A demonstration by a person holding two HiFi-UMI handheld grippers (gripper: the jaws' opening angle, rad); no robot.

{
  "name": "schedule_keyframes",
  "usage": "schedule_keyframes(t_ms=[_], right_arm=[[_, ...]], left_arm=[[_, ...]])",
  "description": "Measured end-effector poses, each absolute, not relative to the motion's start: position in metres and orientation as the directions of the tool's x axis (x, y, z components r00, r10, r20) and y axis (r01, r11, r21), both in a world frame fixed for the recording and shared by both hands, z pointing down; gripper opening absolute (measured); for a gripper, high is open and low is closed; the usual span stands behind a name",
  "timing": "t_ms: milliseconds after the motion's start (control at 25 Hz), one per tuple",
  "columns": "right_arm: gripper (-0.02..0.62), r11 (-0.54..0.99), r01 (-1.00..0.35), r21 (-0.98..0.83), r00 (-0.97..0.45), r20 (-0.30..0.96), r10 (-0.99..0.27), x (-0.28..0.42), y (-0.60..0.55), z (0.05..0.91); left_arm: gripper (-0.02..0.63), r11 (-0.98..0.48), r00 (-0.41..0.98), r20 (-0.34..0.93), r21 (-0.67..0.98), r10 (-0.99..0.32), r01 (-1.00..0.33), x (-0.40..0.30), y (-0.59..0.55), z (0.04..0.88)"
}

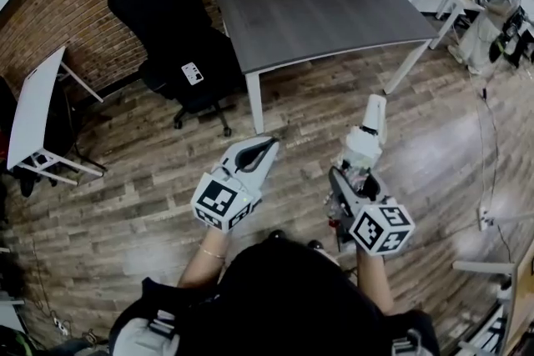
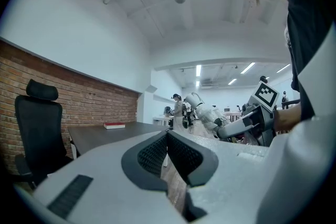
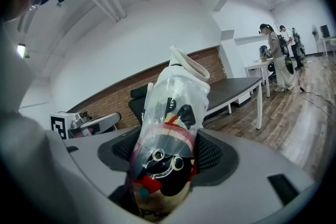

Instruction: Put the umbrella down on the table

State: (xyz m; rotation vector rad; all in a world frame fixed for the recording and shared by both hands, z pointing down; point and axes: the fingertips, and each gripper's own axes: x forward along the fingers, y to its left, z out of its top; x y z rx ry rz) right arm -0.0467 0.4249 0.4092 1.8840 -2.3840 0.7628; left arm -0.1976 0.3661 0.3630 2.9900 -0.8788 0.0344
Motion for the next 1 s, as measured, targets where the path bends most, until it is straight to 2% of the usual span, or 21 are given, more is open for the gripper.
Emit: schedule_keyframes(t_ms=[600,1000], right_arm=[[0.293,0.064,-0.921,-0.384,-0.197,0.319,-0.927,-0.037,0.426,0.416],[0.293,0.113,-0.913,-0.393,-0.244,0.304,-0.921,-0.003,0.37,0.416]], left_arm=[[0.002,-0.885,0.888,0.037,0.062,-0.459,-0.46,-0.18,0.354,0.38],[0.002,-0.858,0.859,0.04,0.045,-0.51,-0.511,-0.155,0.31,0.38]])
